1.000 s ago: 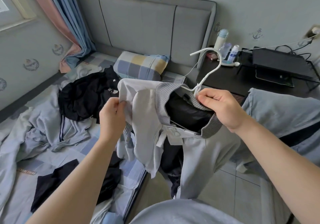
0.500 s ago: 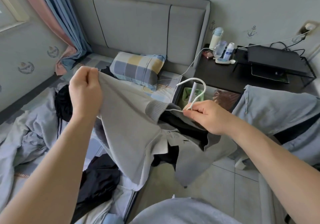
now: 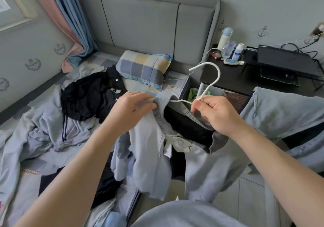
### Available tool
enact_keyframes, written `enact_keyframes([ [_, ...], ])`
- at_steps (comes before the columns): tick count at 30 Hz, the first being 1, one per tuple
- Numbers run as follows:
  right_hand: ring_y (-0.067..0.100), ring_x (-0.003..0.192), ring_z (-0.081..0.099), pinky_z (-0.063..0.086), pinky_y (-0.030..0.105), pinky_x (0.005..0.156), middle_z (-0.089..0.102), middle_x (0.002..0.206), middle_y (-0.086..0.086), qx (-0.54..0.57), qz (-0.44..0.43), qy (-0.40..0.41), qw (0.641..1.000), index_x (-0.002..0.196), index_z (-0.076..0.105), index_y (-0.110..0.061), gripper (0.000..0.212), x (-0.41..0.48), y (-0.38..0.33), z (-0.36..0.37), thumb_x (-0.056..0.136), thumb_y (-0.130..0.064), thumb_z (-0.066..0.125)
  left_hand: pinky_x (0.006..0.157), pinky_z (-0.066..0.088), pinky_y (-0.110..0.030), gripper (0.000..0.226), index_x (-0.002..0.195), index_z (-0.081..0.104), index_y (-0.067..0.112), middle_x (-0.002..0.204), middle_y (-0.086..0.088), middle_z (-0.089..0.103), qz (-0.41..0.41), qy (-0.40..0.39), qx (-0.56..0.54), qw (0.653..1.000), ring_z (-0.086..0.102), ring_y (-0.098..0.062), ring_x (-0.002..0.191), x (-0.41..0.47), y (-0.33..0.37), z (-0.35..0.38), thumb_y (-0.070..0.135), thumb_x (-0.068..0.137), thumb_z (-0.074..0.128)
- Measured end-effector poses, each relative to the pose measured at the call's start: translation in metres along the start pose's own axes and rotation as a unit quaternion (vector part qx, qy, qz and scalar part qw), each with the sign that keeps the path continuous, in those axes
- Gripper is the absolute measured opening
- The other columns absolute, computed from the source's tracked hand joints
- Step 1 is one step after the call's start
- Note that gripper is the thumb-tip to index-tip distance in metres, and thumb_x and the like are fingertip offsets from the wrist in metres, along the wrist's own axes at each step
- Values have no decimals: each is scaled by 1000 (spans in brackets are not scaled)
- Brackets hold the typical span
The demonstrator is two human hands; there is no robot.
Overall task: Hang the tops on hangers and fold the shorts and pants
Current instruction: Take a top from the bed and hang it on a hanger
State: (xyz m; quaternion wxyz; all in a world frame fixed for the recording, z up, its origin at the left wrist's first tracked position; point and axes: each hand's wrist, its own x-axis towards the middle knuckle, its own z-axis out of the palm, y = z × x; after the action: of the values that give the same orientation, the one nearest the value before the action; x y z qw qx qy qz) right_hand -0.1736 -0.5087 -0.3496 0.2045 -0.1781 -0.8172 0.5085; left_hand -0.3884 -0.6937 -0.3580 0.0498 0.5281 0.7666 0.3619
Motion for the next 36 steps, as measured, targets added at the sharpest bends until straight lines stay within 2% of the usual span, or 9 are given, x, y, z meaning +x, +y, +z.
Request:
enact_keyframes([
  [2,9,38,26,25,18,42,33,43,-10,2,0,-11,1000,80,70,-26,28,1,0,0,101,-34,53,84,49,-35,19,112,74,15,96,6,69,59,17,49,997,60,-21,92,-2,6,3,23,97,64],
  [6,10,42,29,27,20,43,37,47,-7,4,-3,-23,1000,79,72,-29,27,5,-4,-4,99,-37,56,79,50,-42,25,109,73,5,96,-4,71,96,36,72,992,64,-28,87,-1,18,5,18,98,55],
  [10,5,63,59,47,16,65,67,71,-10,-75,-27,-19,997,93,70,-32,15,5,2,-29,92,-45,64,81,48,-25,19,105,73,5,94,-1,72,78,85,28,993,63,-15,87,3,16,-4,12,97,57],
  [15,7,64,48,39,34,67,55,66,-5,-163,45,23,985,80,66,-20,24,-11,38,-60,91,-41,65,81,39,-2,19,112,73,18,98,21,67,-31,122,-28,992,58,13,92,5,-1,-16,16,100,58],
  [18,-5,77,61,46,14,76,72,84,-17,-115,17,123,986,84,71,-36,20,-18,40,-61,96,-20,66,79,37,0,19,112,73,23,98,27,65,-60,124,-28,990,56,15,92,7,-7,-17,21,100,58],
  [20,-5,79,62,44,7,75,71,86,-18,-112,1,176,978,85,71,-39,28,-19,38,-63,97,-16,64,78,36,1,19,112,73,24,97,26,66,-68,118,-28,990,56,15,92,7,-8,-14,22,100,58],
  [24,3,78,60,44,12,75,73,85,-10,-113,12,124,986,84,71,-41,25,-21,38,-55,93,-17,70,75,36,1,18,108,74,23,90,32,64,-64,118,-36,990,56,17,88,6,-7,-6,19,100,59],
  [29,8,74,61,45,16,71,71,83,-5,-168,-53,167,970,93,74,-20,3,-26,34,-41,92,-20,72,67,39,-2,18,102,72,32,87,24,69,-81,104,-59,989,59,8,84,8,-6,0,22,100,58],
  [36,12,54,44,35,26,49,47,61,-12,-323,-103,229,912,79,66,-10,27,-39,24,-35,93,-31,58,56,40,-10,19,96,69,39,71,9,63,-64,76,-80,992,53,-3,61,20,-2,9,24,100,58],
])
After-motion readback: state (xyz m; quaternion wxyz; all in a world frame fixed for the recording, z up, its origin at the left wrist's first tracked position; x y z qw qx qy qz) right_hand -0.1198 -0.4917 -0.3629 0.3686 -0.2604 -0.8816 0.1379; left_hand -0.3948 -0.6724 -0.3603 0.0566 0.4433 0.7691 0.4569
